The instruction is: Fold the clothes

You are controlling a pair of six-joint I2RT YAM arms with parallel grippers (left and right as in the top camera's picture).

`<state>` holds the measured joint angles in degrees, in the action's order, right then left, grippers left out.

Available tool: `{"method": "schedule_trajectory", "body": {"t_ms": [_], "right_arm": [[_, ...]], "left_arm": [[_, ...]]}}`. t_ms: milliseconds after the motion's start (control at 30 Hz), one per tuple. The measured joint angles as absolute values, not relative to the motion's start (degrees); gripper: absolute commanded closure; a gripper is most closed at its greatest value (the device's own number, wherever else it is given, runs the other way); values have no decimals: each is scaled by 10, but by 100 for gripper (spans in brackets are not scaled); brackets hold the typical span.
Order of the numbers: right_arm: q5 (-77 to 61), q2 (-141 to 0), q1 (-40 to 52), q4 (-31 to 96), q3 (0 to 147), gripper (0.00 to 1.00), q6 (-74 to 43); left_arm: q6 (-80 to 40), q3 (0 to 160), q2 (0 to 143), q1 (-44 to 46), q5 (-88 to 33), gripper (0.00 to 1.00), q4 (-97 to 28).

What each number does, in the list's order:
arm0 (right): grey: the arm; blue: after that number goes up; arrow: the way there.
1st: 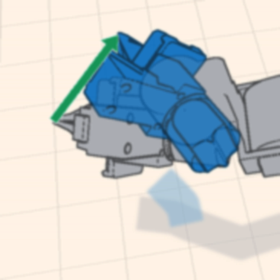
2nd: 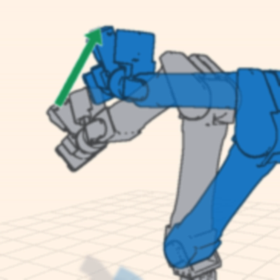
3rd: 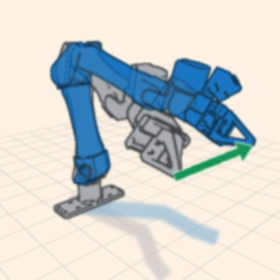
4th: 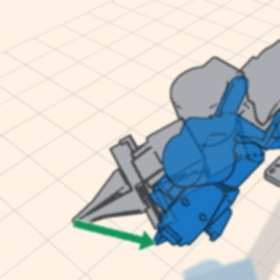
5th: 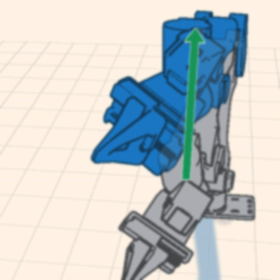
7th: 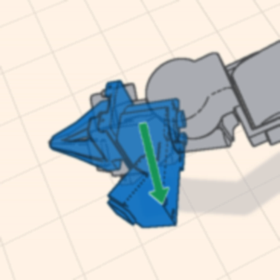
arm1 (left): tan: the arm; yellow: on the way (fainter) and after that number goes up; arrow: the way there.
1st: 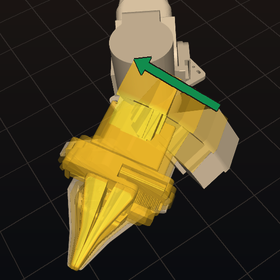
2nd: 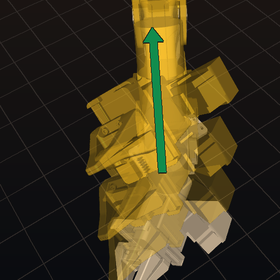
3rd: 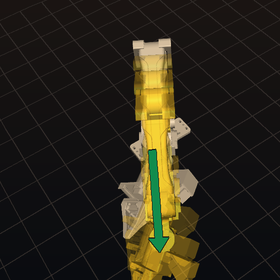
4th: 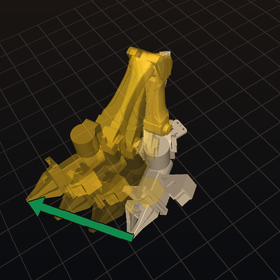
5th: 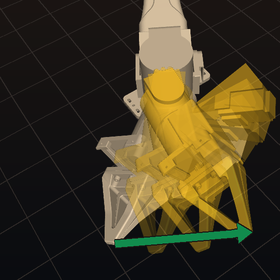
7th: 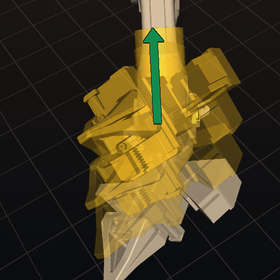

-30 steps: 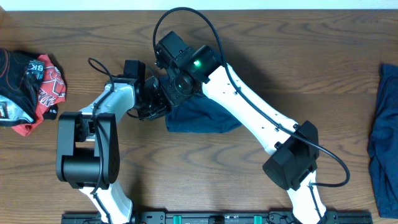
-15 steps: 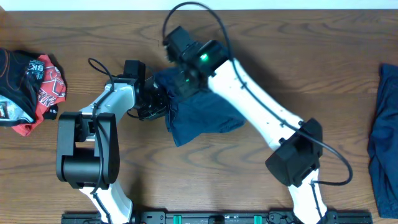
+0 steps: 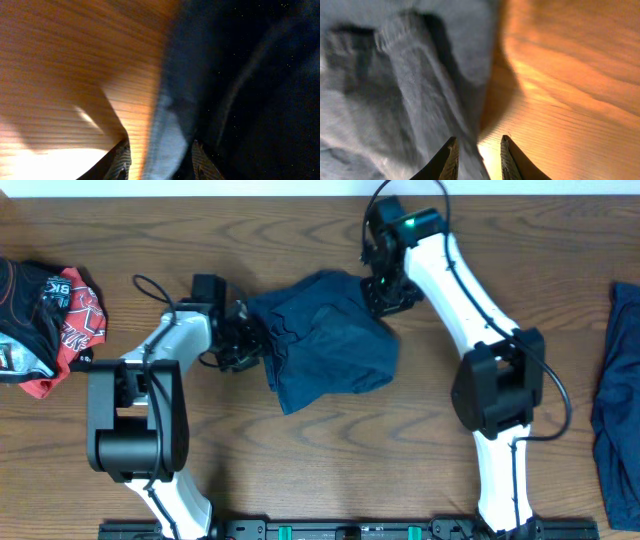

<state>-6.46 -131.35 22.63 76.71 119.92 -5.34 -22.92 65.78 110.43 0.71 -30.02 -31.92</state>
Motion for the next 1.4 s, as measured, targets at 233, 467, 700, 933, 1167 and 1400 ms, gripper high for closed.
{"method": "schedule_trajectory", "body": {"t_ms": [233,467,700,933,1167,1400], "right_arm": [[-82,-1349,255,748,1195,92,-32],[-120,-1350,267,774,1196,76,15],[-206,-1350,302,832,1195,77,86],[-221,-1349,359,818,1195,71,91],[-145,-1349,359,774,1233,43,22],[-125,-1339,285,752,1333,35,8]], "left_arm": [[-238,733,1117,-60,-318,58,-392],[-240,777,1117,-66,-335,58,-405],[-241,777,1117,-65,-342,57,-400],[-241,777,1117,-65,-342,57,-400],[-241,777,1117,-65,-342,57,-399],[-241,777,1117,-65,-342,57,-401]]}}
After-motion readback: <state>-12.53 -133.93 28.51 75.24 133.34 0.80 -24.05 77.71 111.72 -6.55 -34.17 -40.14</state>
